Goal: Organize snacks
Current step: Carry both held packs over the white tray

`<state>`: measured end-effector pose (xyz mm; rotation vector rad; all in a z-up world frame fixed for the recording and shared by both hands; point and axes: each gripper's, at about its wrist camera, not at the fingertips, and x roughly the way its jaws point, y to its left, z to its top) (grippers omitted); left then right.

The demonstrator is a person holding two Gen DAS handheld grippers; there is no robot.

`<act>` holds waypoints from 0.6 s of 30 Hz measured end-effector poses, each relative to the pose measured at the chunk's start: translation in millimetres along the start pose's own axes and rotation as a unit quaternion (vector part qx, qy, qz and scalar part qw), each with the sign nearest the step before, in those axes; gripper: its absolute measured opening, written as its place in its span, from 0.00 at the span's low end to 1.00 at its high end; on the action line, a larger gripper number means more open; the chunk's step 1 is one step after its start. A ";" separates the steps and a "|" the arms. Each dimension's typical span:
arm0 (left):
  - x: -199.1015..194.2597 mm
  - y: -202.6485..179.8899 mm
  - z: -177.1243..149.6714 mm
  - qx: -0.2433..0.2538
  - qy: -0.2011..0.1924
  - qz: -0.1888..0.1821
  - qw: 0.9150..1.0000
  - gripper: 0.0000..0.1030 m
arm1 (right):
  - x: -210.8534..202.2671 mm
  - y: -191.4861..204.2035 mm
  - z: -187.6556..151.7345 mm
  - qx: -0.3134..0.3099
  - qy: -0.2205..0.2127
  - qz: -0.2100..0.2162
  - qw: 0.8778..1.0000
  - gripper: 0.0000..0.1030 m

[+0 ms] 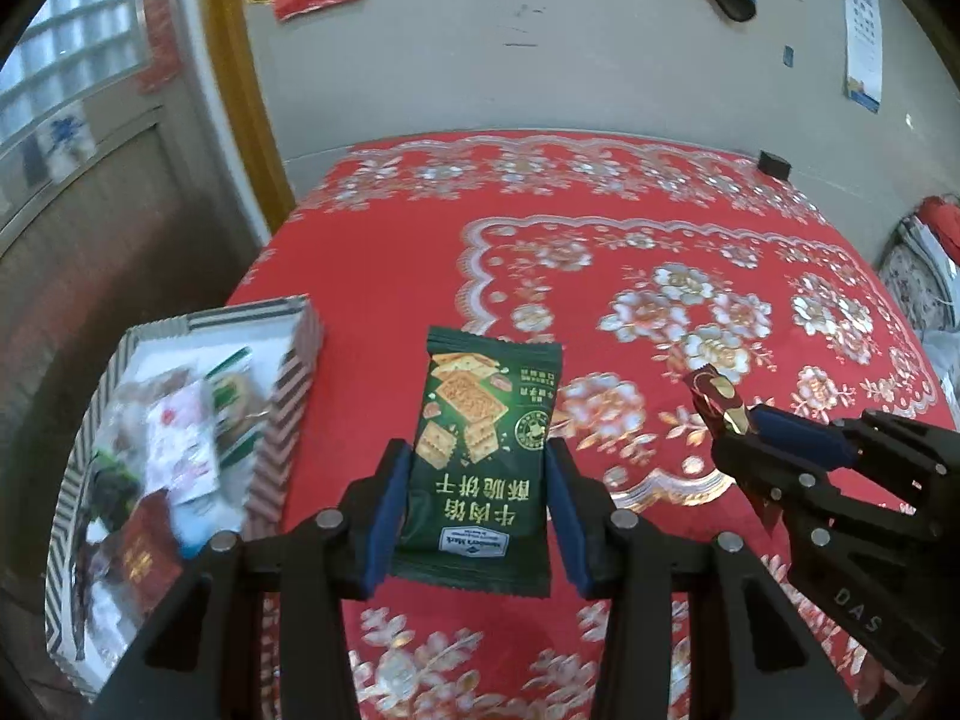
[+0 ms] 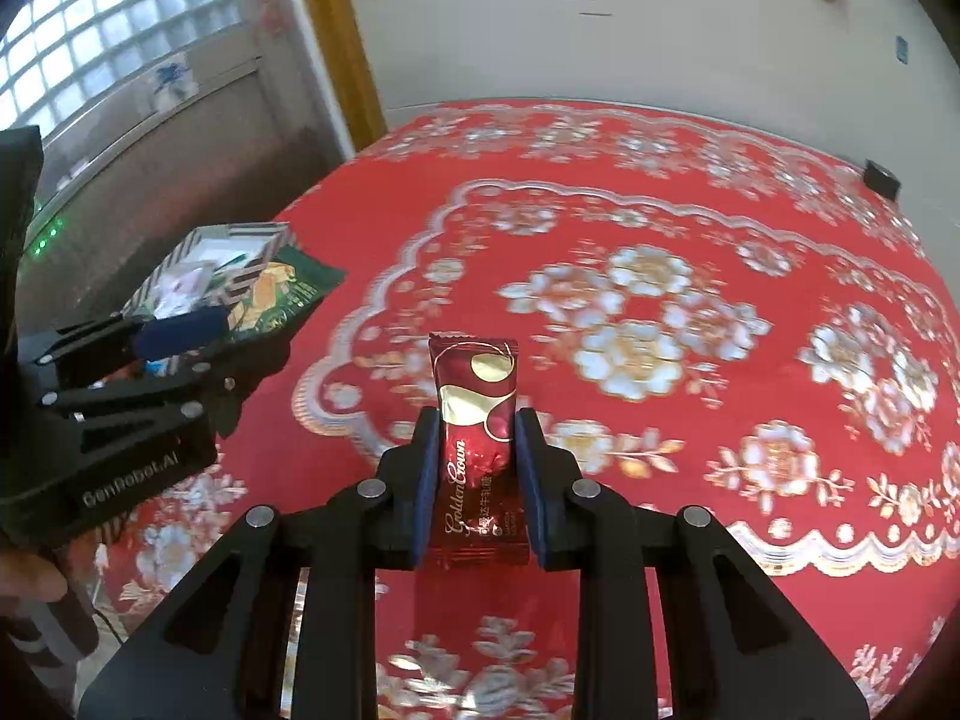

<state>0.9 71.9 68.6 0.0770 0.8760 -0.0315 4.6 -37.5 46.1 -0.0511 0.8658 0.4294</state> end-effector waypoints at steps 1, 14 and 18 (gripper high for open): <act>-2.7 4.2 -2.6 -0.003 -0.003 0.002 1.000 0.46 | 0.3 5.3 0.5 -0.004 0.000 0.003 1.000 0.23; -34.2 75.6 -28.7 -0.057 -0.031 0.051 0.997 0.46 | 7.6 82.2 17.1 -0.074 0.002 0.039 0.996 0.23; -41.0 100.8 -35.4 -0.077 -0.034 0.067 0.994 0.46 | 9.6 111.1 22.6 -0.101 0.001 0.050 0.994 0.23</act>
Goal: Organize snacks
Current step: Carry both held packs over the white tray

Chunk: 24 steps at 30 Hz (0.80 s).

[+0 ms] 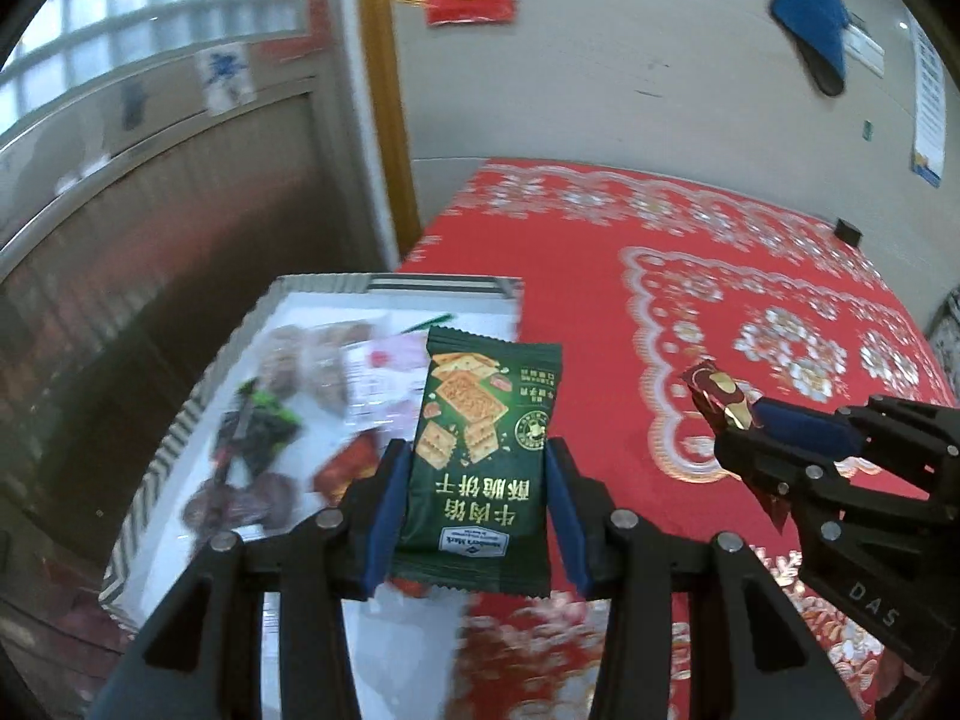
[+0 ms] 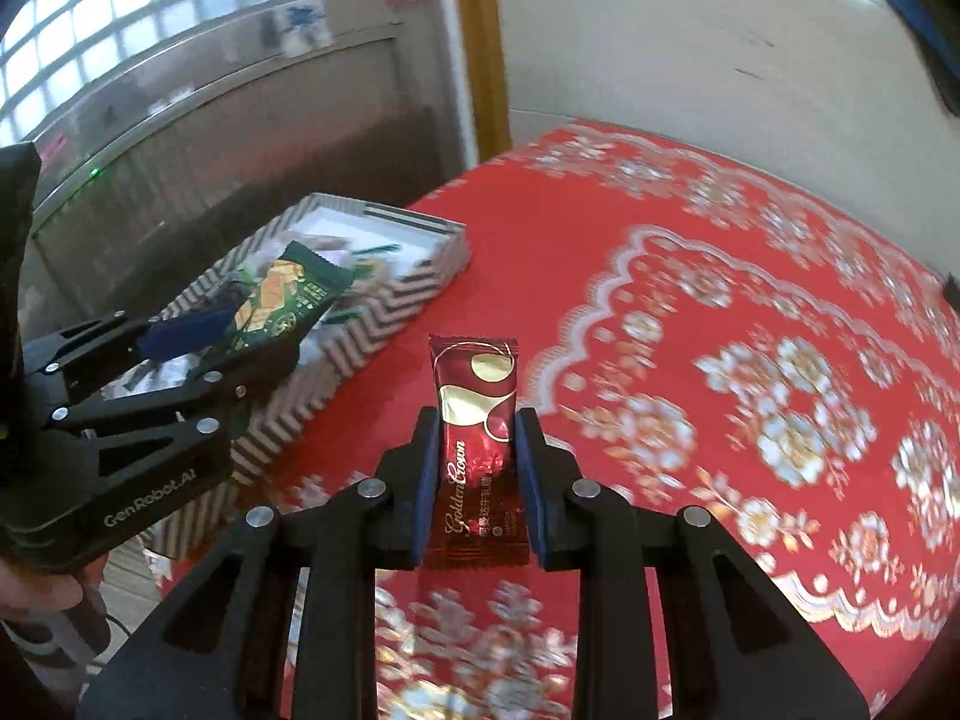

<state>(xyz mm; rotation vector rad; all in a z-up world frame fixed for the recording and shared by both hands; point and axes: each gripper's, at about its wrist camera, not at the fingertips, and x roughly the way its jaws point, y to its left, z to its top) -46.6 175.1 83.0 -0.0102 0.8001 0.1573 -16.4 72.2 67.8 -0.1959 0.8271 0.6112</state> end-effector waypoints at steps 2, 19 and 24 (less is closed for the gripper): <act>-2.2 14.0 -1.7 -0.010 -0.002 0.009 1.000 0.46 | 2.7 14.3 5.6 -0.013 0.000 0.007 1.000 0.23; -1.1 97.4 -31.1 -0.073 0.011 0.063 0.995 0.46 | 42.8 103.4 37.1 -0.091 0.016 0.049 0.994 0.23; 1.5 107.5 -36.5 -0.085 0.015 0.066 0.994 0.46 | 52.6 113.2 45.6 -0.098 0.020 0.055 0.993 0.23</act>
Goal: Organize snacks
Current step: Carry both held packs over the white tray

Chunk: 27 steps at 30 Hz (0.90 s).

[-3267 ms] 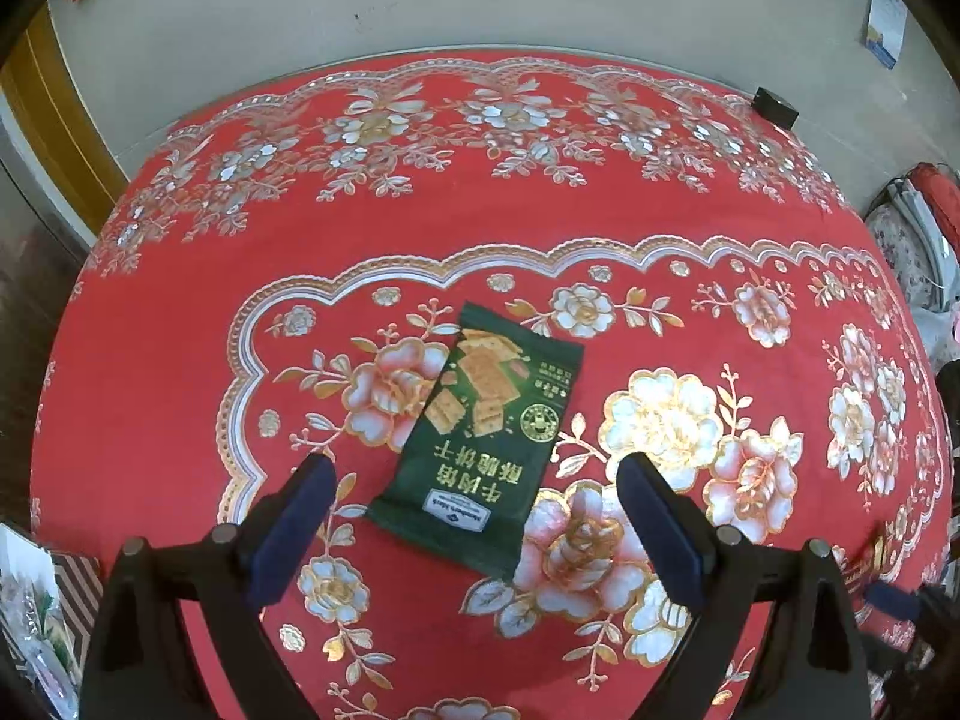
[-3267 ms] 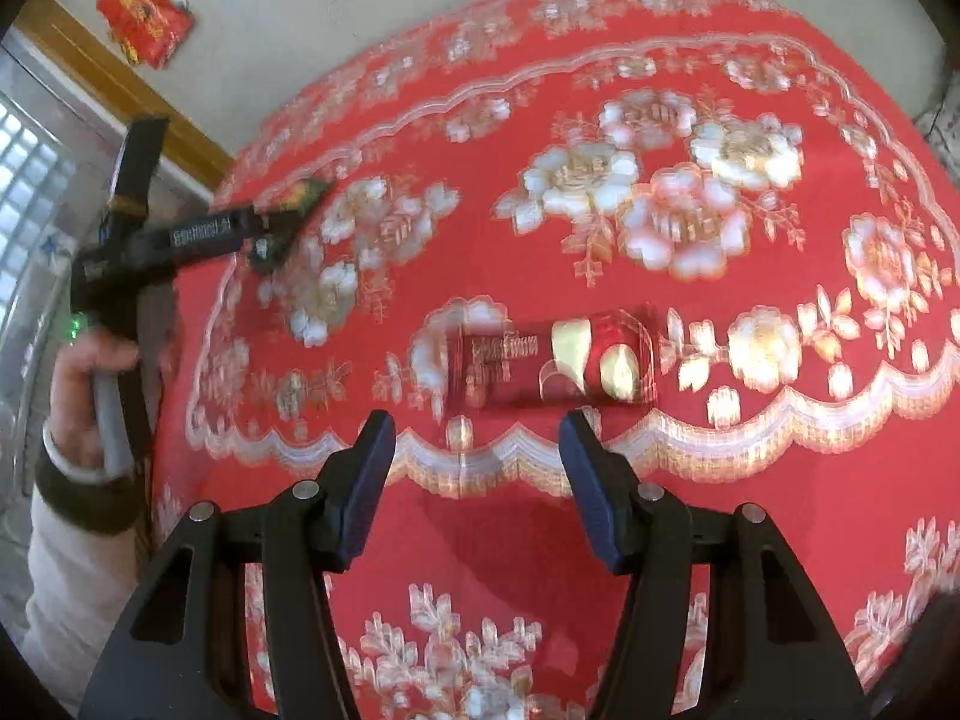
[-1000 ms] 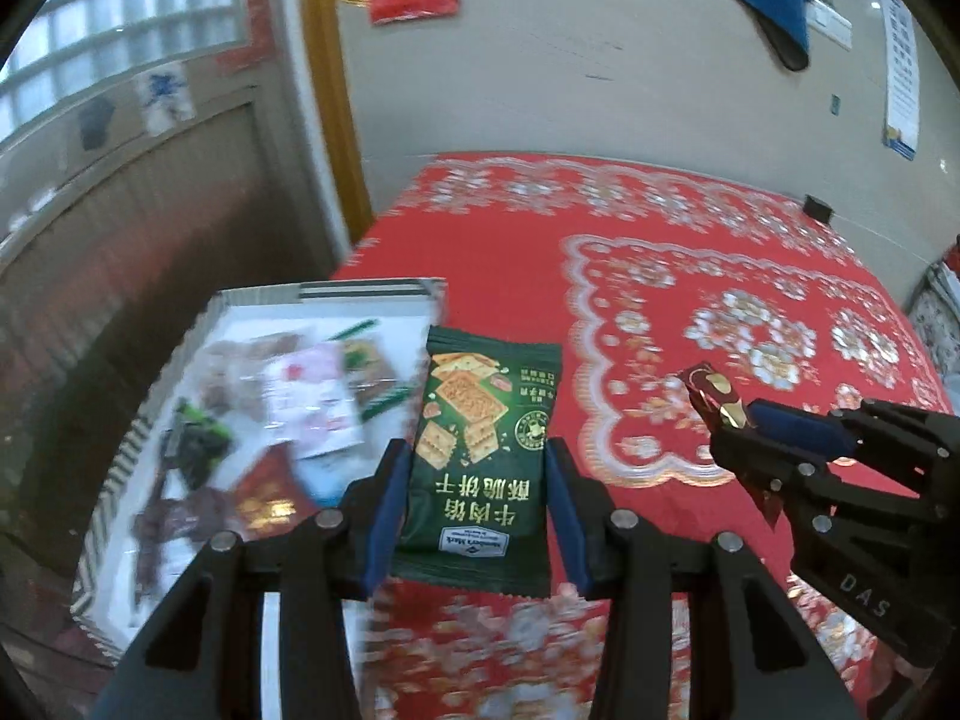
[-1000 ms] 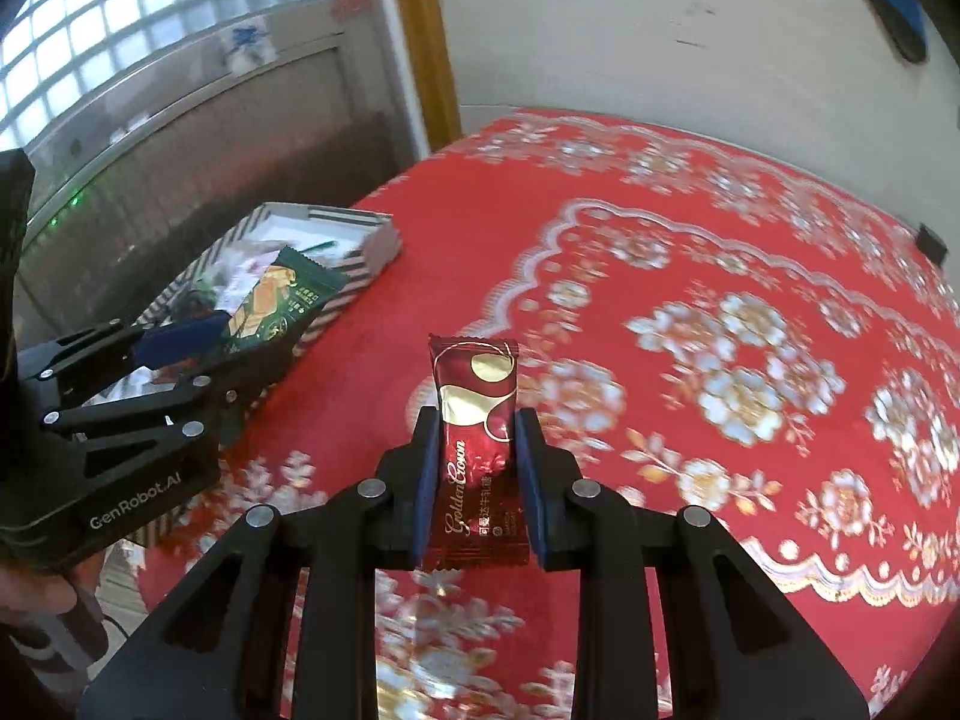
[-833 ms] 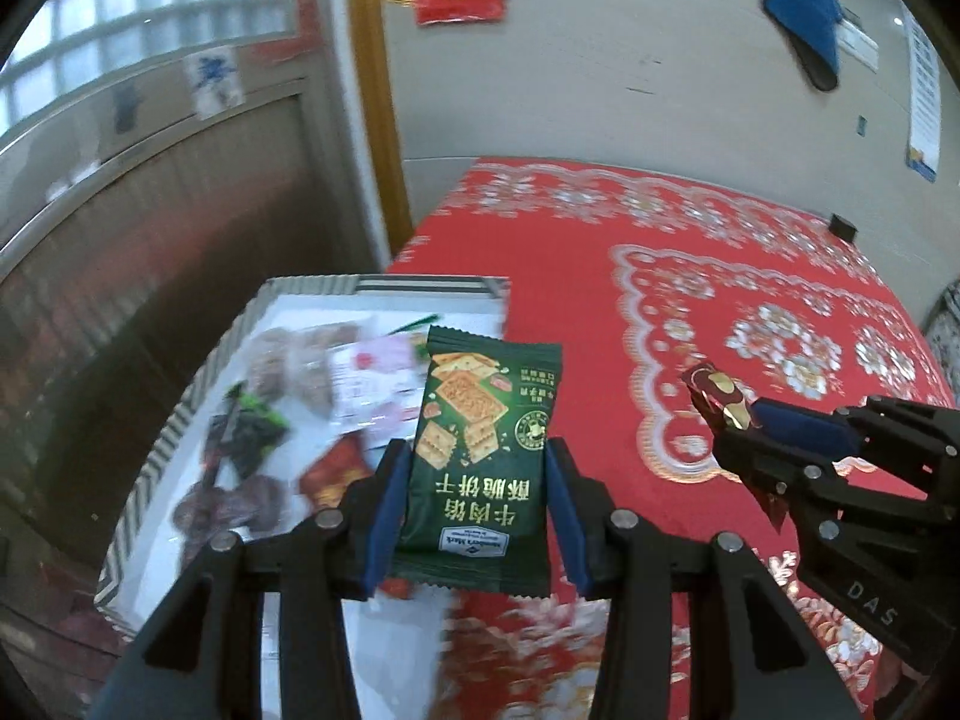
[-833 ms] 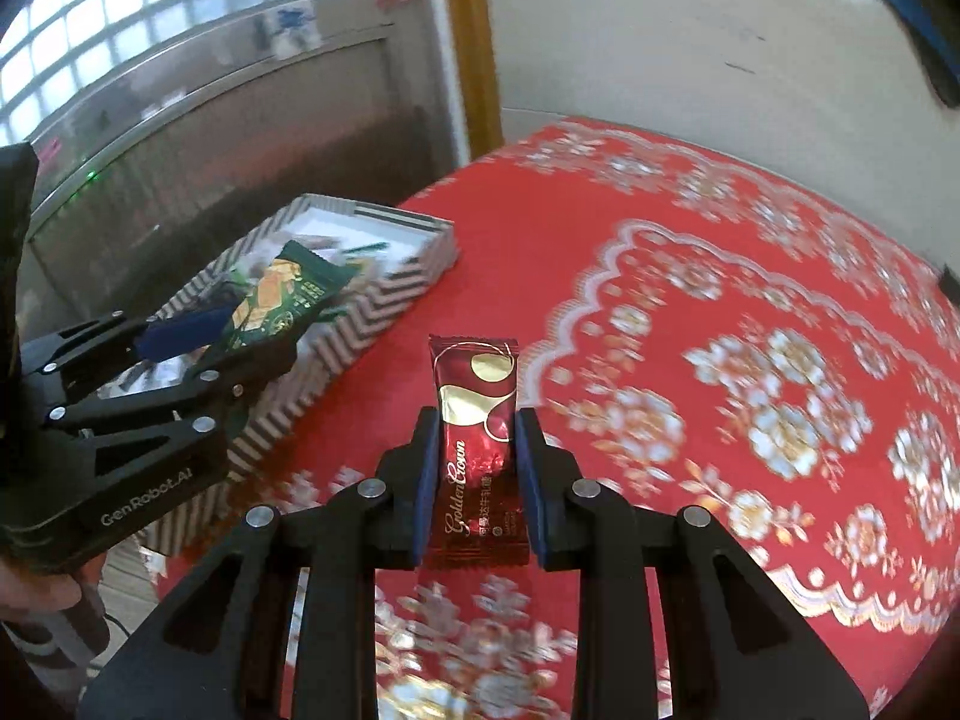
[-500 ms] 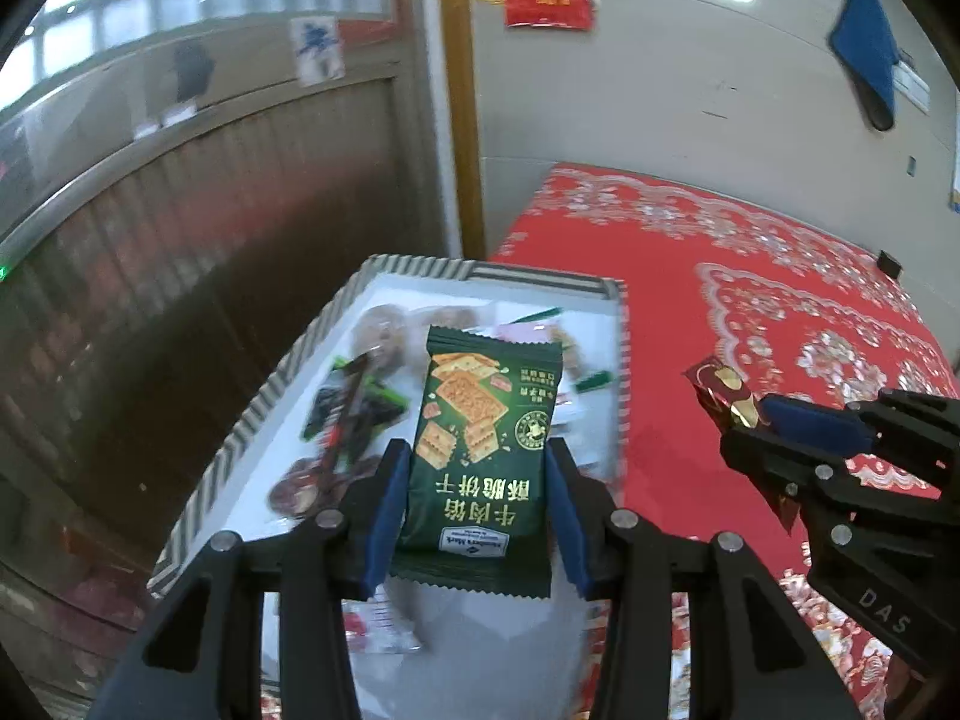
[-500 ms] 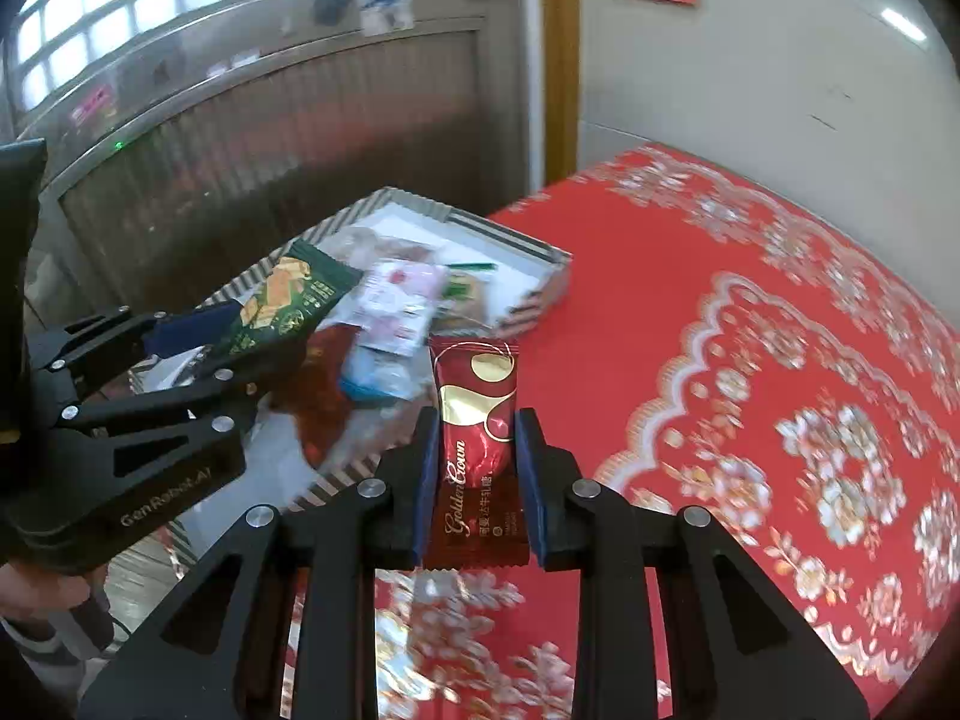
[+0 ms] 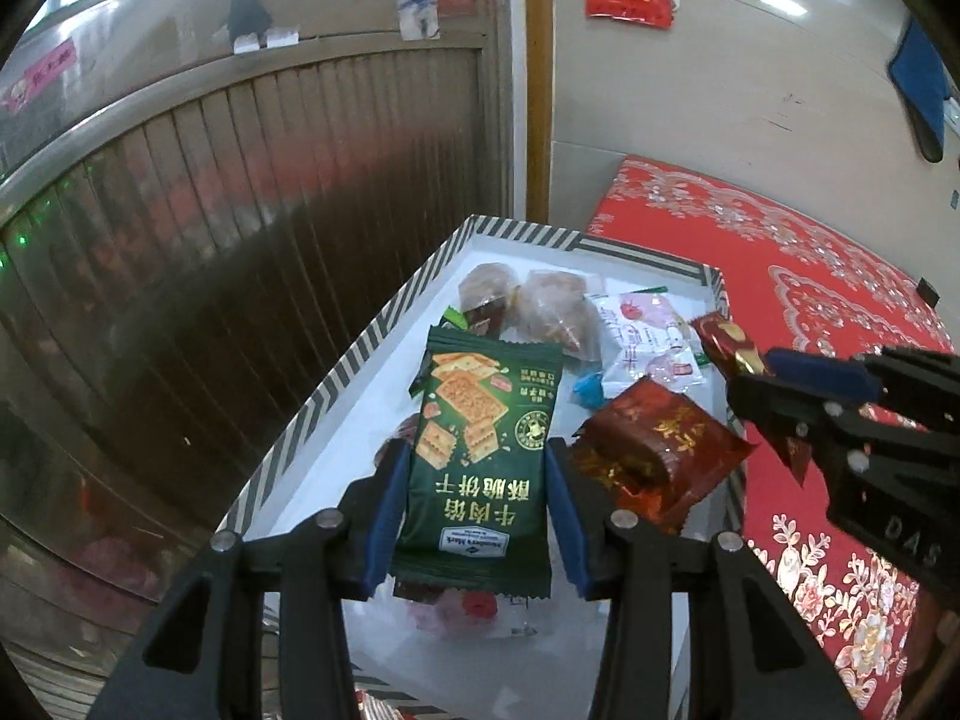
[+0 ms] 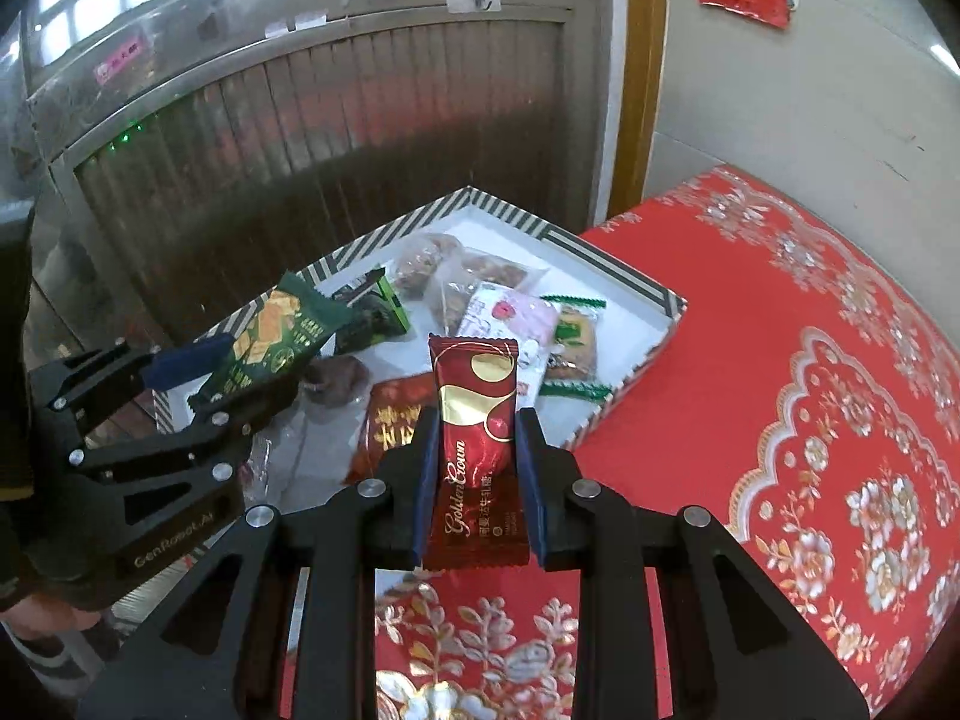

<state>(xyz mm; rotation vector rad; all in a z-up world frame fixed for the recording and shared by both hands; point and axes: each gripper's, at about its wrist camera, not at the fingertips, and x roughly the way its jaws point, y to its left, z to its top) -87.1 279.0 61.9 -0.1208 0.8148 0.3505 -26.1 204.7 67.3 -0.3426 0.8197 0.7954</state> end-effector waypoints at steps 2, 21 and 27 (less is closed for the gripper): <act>2.3 -0.2 -0.9 -0.001 0.002 0.000 1.000 0.46 | 3.9 0.4 4.3 -0.001 0.001 0.001 1.000 0.23; 13.5 -5.8 -4.1 0.003 0.003 0.015 1.000 0.48 | 39.6 13.4 22.7 -0.009 0.024 0.042 0.999 0.24; 15.7 -4.0 -4.8 -0.006 0.008 0.017 1.000 0.51 | 36.6 18.9 23.5 -0.009 0.017 0.053 0.998 0.26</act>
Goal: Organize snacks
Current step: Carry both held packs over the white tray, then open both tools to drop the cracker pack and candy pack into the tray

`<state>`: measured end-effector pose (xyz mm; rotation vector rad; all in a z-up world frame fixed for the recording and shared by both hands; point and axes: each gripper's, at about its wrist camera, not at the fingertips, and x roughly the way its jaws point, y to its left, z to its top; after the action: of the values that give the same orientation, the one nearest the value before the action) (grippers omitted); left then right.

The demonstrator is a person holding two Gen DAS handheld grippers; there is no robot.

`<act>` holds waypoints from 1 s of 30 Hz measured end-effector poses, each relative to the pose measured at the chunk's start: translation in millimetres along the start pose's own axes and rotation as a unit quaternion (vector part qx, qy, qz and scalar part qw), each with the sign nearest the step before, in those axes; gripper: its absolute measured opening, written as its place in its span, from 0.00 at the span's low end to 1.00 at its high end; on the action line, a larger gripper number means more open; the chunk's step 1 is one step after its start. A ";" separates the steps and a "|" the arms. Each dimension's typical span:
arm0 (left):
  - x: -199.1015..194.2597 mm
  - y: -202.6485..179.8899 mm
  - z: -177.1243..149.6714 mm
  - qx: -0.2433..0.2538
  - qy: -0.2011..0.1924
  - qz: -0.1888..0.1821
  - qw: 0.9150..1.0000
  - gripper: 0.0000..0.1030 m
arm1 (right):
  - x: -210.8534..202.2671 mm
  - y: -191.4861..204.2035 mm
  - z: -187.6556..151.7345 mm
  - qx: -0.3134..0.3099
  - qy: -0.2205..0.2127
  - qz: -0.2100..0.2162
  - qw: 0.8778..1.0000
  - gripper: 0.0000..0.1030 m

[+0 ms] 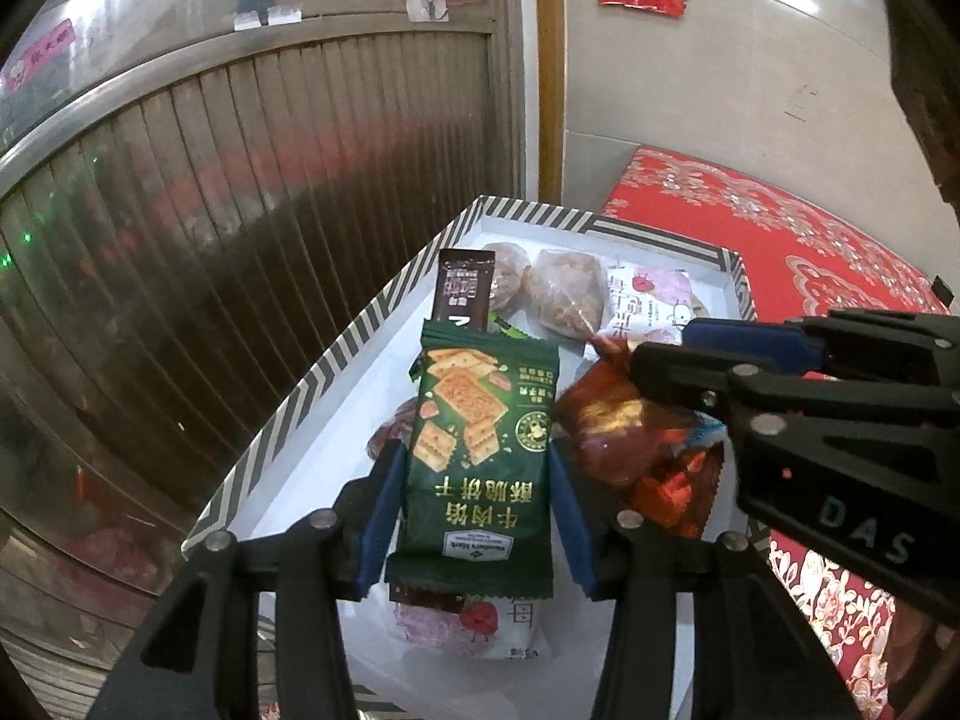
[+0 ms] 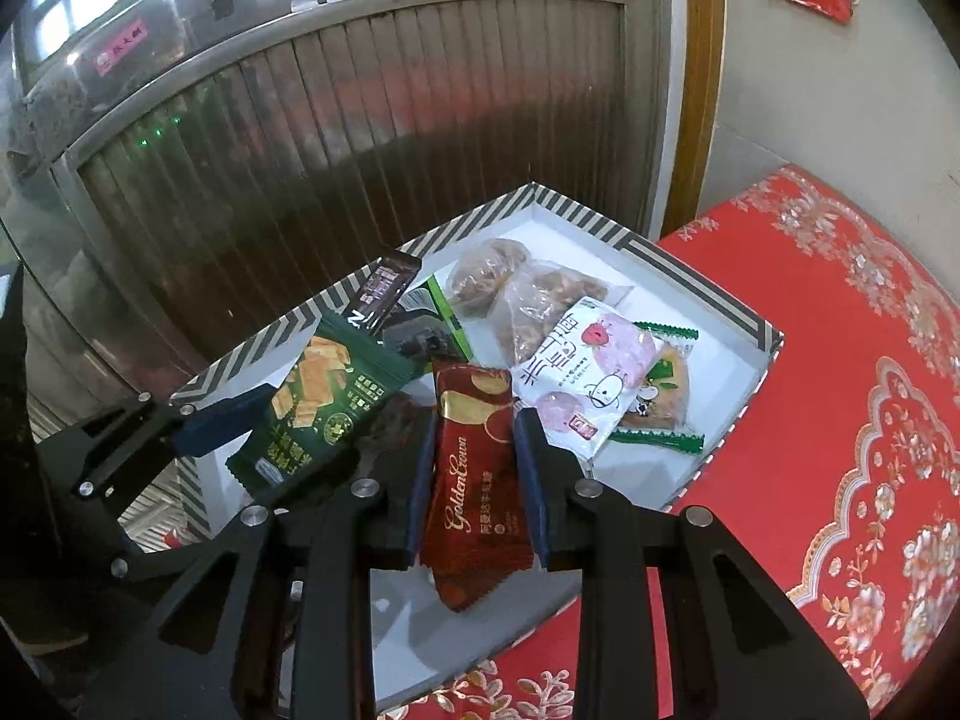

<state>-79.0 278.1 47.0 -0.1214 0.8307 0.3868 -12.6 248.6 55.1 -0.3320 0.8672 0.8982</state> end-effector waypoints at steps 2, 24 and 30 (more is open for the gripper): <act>1.1 1.6 -0.5 -0.002 0.002 0.003 1.000 0.56 | -1.9 0.7 0.5 0.002 -0.001 0.002 1.000 0.27; -32.4 -4.0 -16.7 -0.035 -0.076 0.023 0.996 1.00 | -50.7 -13.5 -47.3 0.025 -0.077 -0.058 0.995 0.27; -39.6 -9.7 -23.0 -0.035 -0.079 0.035 0.996 1.00 | -62.1 -21.4 -64.2 0.041 -0.097 -0.053 0.993 0.52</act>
<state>-115.4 252.0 60.4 -0.1262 0.6661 0.4848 -48.8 164.3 61.1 -0.2140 0.6979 0.7799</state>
